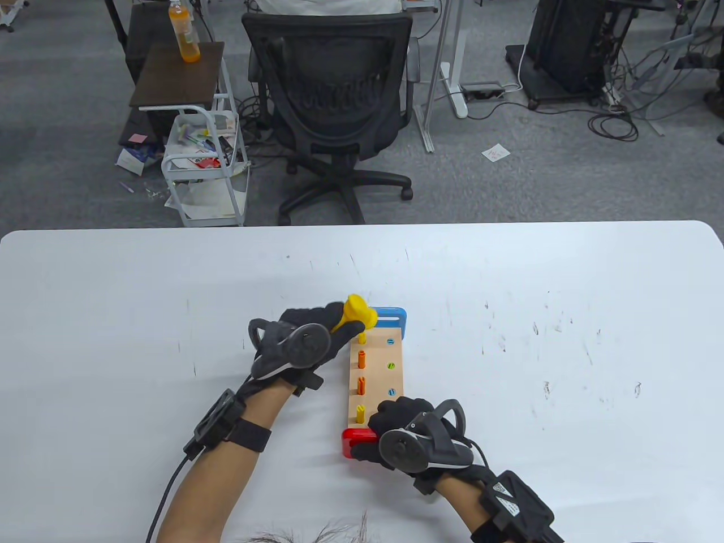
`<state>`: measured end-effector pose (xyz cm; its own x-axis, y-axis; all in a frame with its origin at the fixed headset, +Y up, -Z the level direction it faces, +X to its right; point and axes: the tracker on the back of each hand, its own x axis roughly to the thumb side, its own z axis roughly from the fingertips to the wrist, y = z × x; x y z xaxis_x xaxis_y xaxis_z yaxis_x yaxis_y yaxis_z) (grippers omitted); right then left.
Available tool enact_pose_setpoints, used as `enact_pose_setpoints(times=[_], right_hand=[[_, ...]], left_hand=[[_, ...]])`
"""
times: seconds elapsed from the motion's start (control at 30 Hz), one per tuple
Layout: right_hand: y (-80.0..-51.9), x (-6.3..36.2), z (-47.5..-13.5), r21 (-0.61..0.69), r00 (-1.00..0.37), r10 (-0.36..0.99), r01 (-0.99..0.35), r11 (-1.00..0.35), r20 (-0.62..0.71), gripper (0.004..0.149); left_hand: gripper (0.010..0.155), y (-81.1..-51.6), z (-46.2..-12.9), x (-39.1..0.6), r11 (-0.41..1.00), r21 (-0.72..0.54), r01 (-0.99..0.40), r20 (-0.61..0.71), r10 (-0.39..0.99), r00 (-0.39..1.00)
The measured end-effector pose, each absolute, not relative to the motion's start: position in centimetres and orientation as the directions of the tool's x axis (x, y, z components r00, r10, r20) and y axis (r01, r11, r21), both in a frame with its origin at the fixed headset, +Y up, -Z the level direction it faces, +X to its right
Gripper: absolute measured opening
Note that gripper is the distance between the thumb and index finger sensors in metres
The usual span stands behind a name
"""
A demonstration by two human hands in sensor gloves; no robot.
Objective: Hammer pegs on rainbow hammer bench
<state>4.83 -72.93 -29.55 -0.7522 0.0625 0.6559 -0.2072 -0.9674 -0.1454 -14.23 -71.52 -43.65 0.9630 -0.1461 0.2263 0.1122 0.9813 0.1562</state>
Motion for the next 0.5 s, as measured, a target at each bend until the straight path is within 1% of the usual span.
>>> enact_pose_setpoints(times=[0.03, 0.07, 0.1, 0.17, 0.2, 0.27, 0.33, 0.4, 0.43, 0.47, 0.5], right_hand=[[-72.9, 4.9, -29.5, -0.144, -0.751, 0.065, -0.209, -0.967, 0.657, 0.04], [-72.9, 4.9, -29.5, -0.148, -0.752, 0.063, -0.21, -0.967, 0.656, 0.04], [-72.9, 4.9, -29.5, -0.147, -0.75, 0.063, -0.21, -0.967, 0.658, 0.04], [-72.9, 4.9, -29.6, -0.147, -0.75, 0.062, -0.209, -0.967, 0.658, 0.04], [-72.9, 4.9, -29.6, -0.146, -0.75, 0.064, -0.21, -0.967, 0.658, 0.04], [-73.0, 4.9, -29.6, -0.145, -0.75, 0.066, -0.213, -0.966, 0.658, 0.04], [-73.0, 4.9, -29.5, -0.146, -0.751, 0.063, -0.21, -0.967, 0.658, 0.04], [-73.0, 4.9, -29.5, -0.146, -0.75, 0.064, -0.21, -0.967, 0.658, 0.04], [-73.0, 4.9, -29.5, -0.147, -0.75, 0.062, -0.208, -0.967, 0.658, 0.04], [-73.0, 4.9, -29.5, -0.147, -0.75, 0.062, -0.209, -0.967, 0.659, 0.04], [-73.0, 4.9, -29.5, -0.147, -0.749, 0.062, -0.209, -0.967, 0.659, 0.04]], left_hand=[[0.075, -71.6, -43.9, -14.6, 0.944, 0.261, -0.201, 0.399, 0.084, 0.913], [0.075, -71.2, -44.0, -14.5, 0.92, 0.246, -0.303, 0.434, 0.175, 0.884], [0.075, -69.4, -43.2, -15.0, 0.927, 0.236, -0.291, 0.414, 0.175, 0.893], [0.075, -66.5, -42.0, -15.3, 0.811, 0.416, -0.41, 0.472, 0.193, 0.86], [0.075, -64.8, -41.1, -15.3, 0.763, 0.445, -0.469, 0.518, 0.207, 0.83], [0.074, -62.5, -39.6, -15.5, 0.678, 0.503, -0.537, 0.565, 0.212, 0.797], [0.074, -61.2, -38.5, -15.7, 0.617, 0.556, -0.557, 0.584, 0.187, 0.79], [0.074, -61.3, -38.5, -15.9, 0.621, 0.571, -0.538, 0.569, 0.173, 0.804], [0.074, -62.2, -38.9, -15.8, 0.655, 0.543, -0.526, 0.553, 0.192, 0.811], [0.074, -63.9, -39.9, -15.3, 0.747, 0.469, -0.472, 0.511, 0.206, 0.834], [0.074, -65.5, -40.6, -14.7, 0.823, 0.409, -0.394, 0.466, 0.183, 0.866]])
